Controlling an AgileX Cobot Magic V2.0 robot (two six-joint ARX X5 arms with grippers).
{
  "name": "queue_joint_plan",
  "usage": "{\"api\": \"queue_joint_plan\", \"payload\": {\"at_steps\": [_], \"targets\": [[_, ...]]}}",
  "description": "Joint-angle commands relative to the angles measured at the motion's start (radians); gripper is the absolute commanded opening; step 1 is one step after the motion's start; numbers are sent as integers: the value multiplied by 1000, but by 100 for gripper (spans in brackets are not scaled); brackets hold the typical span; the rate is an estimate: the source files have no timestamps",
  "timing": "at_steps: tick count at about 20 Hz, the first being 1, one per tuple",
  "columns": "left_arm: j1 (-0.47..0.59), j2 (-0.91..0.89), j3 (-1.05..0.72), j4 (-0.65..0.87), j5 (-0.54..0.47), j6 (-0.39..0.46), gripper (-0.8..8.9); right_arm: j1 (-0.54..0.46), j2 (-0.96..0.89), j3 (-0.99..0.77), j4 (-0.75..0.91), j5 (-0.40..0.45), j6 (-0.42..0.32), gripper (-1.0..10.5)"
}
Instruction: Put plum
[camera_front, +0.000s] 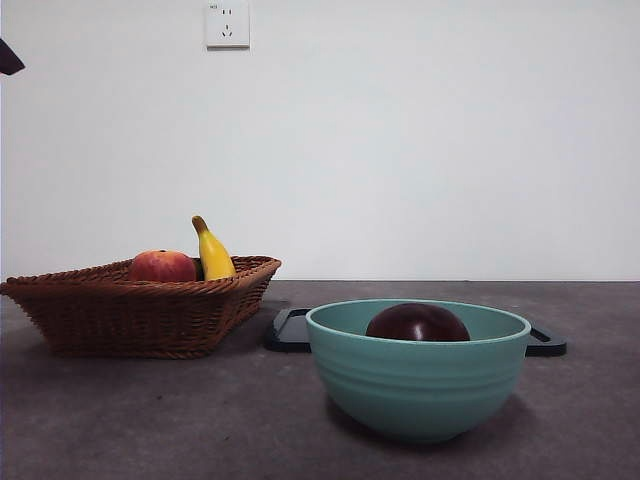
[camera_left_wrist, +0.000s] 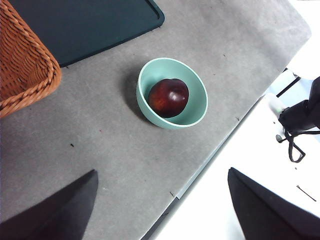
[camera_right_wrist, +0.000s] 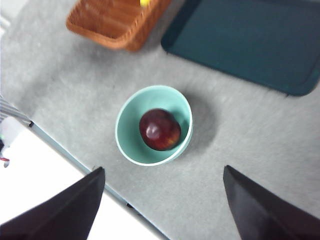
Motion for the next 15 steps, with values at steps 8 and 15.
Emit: {"api": "queue_joint_plan", "payload": {"at_steps": [8, 15], "targets": [[-5, 4, 11, 12, 9, -1, 403, 202, 200, -210, 389, 128, 193, 377], [-5, 4, 11, 13, 9, -1, 403, 335, 441, -210, 565, 286, 197, 287]]}}
